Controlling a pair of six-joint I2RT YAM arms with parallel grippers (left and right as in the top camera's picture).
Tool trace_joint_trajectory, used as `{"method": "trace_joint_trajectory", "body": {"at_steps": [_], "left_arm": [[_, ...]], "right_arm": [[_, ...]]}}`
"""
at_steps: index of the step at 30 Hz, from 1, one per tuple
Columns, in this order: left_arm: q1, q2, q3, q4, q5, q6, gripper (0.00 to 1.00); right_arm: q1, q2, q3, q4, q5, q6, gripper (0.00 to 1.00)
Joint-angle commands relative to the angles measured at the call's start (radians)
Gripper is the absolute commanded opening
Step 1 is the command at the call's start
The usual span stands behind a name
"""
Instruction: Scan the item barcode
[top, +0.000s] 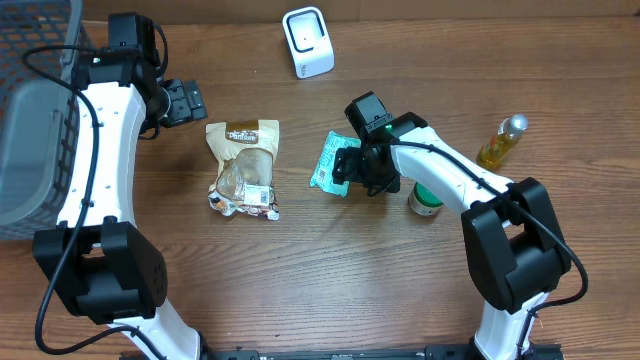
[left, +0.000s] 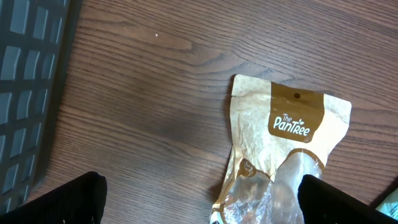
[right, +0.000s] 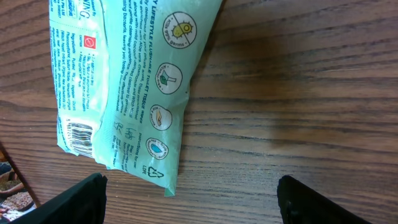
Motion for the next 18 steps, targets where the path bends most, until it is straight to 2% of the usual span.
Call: {"method": "trace_joint_trajectory", "body": {"at_steps": [1,12,16,18], "left_arm": [[-0.002,-0.005,0.016,0.000,0.004,0.019,1.00],[-0.002,-0.004,0.016,0.000,0.004,0.019,1.00],[-0.002,-0.004,0.016,0.000,0.004,0.019,1.00],[-0.002,-0.004,0.016,0.000,0.004,0.019,1.00]], "right_arm": [[0.005,-0.025,0.000,0.003,0.009,0.004,0.84],[0.006,-0.025,0.000,-0.020,-0.002,0.004,0.84],[0.019,-0.025,0.000,-0.002,-0.002,0.005,0.69],[0.032,-0.025,-0.007,0.015,0.000,0.027,0.65]]}}
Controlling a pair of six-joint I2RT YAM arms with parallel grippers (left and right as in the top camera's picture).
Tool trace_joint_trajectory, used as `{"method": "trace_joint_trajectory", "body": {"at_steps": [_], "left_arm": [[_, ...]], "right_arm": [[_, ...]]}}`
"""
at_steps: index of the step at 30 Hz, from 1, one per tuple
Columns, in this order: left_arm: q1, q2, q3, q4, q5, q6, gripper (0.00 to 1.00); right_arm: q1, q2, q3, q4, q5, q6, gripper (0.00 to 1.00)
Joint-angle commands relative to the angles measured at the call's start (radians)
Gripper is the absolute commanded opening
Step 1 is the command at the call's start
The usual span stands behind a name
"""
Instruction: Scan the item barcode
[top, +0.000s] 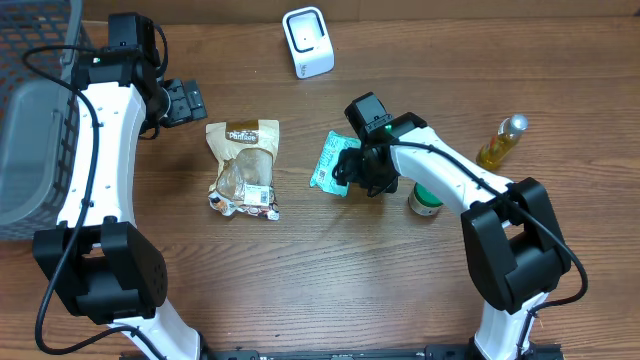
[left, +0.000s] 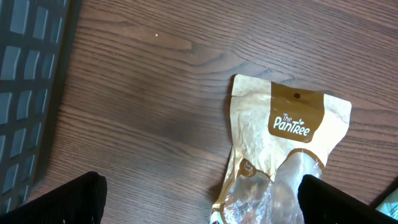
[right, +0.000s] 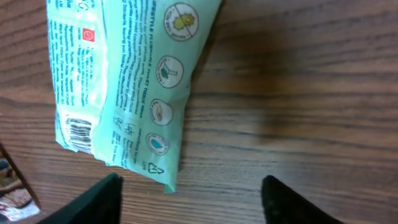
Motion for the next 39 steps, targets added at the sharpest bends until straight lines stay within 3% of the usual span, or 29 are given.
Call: {"method": "trace_joint_trajectory", "body": {"at_steps": [1,3,11,17,20,25,30,39], "left_arm": [[-0.002,-0.004,0.016,0.000,0.004,0.019,1.00],[-0.002,-0.005,0.016,0.000,0.004,0.019,0.99],[-0.002,-0.005,0.016,0.000,0.004,0.019,1.00],[-0.002,-0.005,0.016,0.000,0.004,0.019,1.00],[-0.002,-0.005,0.016,0.000,0.004,0.019,1.00],[-0.002,-0.005,0.016,0.000,0.004,0.019,0.99],[-0.002,-0.004,0.016,0.000,0.004,0.019,1.00],[-0.002,-0.005,0.016,0.000,0.004,0.019,1.00]], "right_arm": [[0.029,-0.025,-0.013,0.037,0.001,0.031,0.61],[0.053,-0.025,-0.043,0.100,0.000,0.087,0.55],[0.165,-0.024,-0.079,0.219,-0.053,0.128,0.54],[0.199,-0.028,-0.059,0.281,-0.089,0.006,0.54],[0.154,-0.069,0.016,0.201,-0.090,-0.100,0.54],[-0.012,-0.106,0.083,0.082,-0.095,-0.140,0.54],[-0.178,-0.103,0.083,0.082,-0.217,-0.277,0.70],[-0.219,-0.091,0.008,0.193,-0.229,-0.278,0.70]]}}
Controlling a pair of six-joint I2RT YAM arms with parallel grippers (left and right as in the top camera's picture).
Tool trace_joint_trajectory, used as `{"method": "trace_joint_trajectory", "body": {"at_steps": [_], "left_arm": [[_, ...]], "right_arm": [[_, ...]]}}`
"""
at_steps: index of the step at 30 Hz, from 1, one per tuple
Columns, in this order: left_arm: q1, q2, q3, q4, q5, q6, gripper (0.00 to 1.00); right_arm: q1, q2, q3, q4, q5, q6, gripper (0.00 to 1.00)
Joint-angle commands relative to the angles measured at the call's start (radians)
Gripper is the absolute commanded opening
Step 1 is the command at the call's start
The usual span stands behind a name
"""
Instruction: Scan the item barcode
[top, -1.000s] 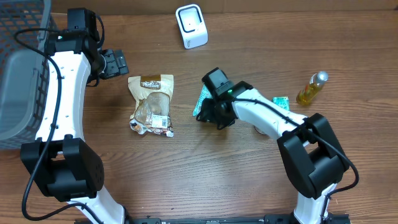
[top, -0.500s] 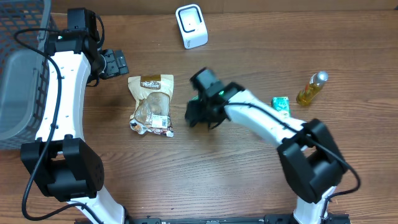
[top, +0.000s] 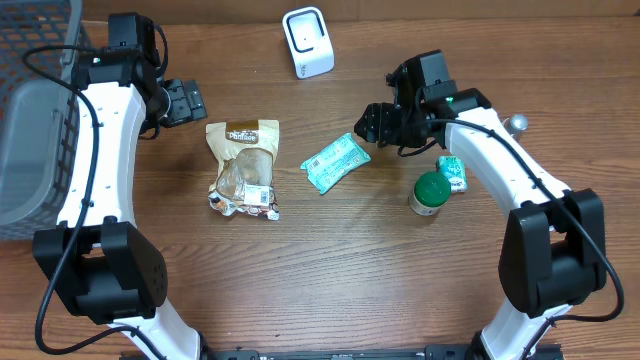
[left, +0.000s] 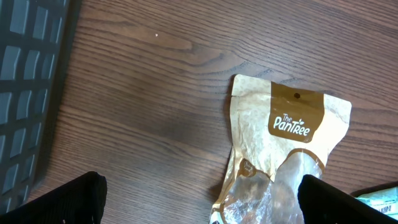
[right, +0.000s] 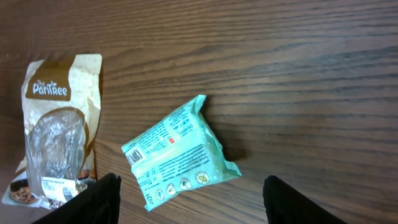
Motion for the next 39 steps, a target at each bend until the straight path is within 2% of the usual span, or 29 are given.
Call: {"method": "trace_joint_trajectory", "body": {"at_steps": [1,9,15,17,24,39], "left_arm": [[-0.002,-0.005,0.016,0.001,0.004,0.019,1.00],[-0.002,-0.005,0.016,0.000,0.004,0.019,1.00],[-0.002,-0.005,0.016,0.001,0.004,0.019,0.99],[-0.002,-0.005,0.016,0.001,0.004,0.019,1.00],[-0.001,-0.005,0.016,0.001,0.004,0.019,0.99],[-0.002,-0.005,0.016,0.000,0.004,0.019,0.99]], "right_arm": [[0.004,0.007,-0.029,0.031,-0.016,-0.015,0.70],[0.008,0.131,-0.029,0.084,-0.074,-0.016,0.70],[0.040,0.195,-0.030,0.108,-0.077,-0.014,0.56],[0.056,0.197,-0.030,0.106,-0.077,-0.014,0.54],[0.113,0.197,-0.030,0.111,-0.071,-0.011,0.54],[0.093,0.199,-0.038,0.114,-0.083,0.077,0.54]]}}
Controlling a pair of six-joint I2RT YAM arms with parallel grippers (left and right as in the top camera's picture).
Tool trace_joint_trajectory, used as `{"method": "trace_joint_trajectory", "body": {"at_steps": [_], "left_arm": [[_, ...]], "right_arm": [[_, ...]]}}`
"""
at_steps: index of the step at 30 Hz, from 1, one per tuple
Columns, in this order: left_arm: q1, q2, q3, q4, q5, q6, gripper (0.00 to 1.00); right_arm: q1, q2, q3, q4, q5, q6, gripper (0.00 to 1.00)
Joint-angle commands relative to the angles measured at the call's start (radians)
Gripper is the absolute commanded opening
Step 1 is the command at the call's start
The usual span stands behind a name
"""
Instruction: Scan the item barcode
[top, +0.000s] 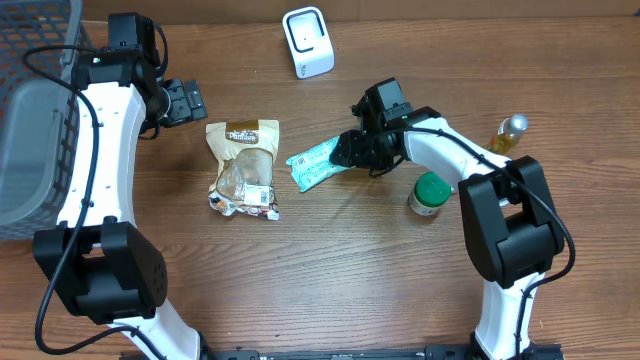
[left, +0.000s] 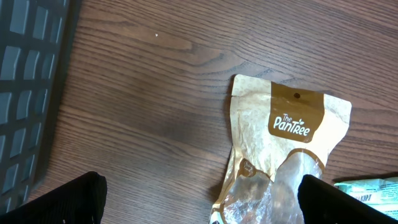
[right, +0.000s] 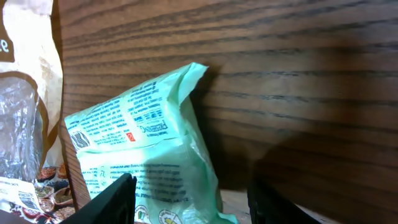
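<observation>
A mint-green packet (top: 315, 163) lies on the table, its printed side up in the right wrist view (right: 143, 149). My right gripper (top: 352, 150) is low at the packet's right end, open, with that end between its fingers (right: 118, 196); no contact shows. The white barcode scanner (top: 307, 42) stands at the back middle. My left gripper (top: 183, 101) hangs open at the back left, above bare wood left of a brown Pantree pouch (left: 286, 155).
The Pantree pouch (top: 243, 168) lies just left of the packet. A green-capped jar (top: 427, 192) and a yellow bottle (top: 503, 140) stand at the right. A grey basket (top: 30, 110) fills the far left.
My right gripper has moved from back right of the packet down to its right end, its fingers now either side of it. The packet lies a little further left. The left arm is unchanged.
My right gripper first hung open right over the packet, which lay more upright, and stayed there. Then it stood back towards the right rear, with the packet turned to a slant. Now it is down at the packet's right end. The left arm never moved.
</observation>
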Motion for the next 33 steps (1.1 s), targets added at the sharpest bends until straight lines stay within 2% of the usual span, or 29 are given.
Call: {"method": "trace_joint_trajectory", "body": {"at_steps": [1,5,7,9,12,13,18,27,29,33], "left_arm": [[-0.002,-0.005,0.016,0.000,0.004,0.019,0.99],[-0.002,-0.005,0.016,0.000,0.004,0.019,1.00],[-0.002,-0.005,0.016,0.000,0.004,0.019,0.99],[-0.002,-0.005,0.016,0.000,0.004,0.019,1.00],[-0.002,-0.004,0.016,0.000,0.004,0.019,1.00],[-0.002,-0.004,0.016,0.000,0.004,0.019,1.00],[-0.002,-0.005,0.016,0.000,0.004,0.019,1.00],[-0.002,-0.005,0.016,0.000,0.004,0.019,1.00],[-0.002,-0.005,0.016,0.000,0.004,0.019,1.00],[-0.002,-0.004,0.016,0.000,0.004,0.019,1.00]], "right_arm": [[-0.009,0.011,-0.013,0.010,-0.017,0.038,0.54],[-0.008,0.037,-0.013,0.016,-0.024,0.056,0.54],[-0.008,0.056,-0.013,0.017,-0.051,0.055,0.50],[-0.008,0.063,-0.013,0.024,-0.078,0.055,0.45],[-0.011,0.063,-0.013,0.048,-0.082,0.051,0.30],[-0.016,0.063,-0.013,0.061,-0.097,0.051,0.29],[-0.058,0.063,-0.013,0.085,-0.227,0.060,0.29],[-0.050,0.065,-0.013,0.107,-0.160,0.112,0.31],[-0.048,0.066,-0.020,0.113,-0.158,0.135,0.35],[-0.047,0.066,-0.072,0.175,-0.161,0.180,0.35]]}}
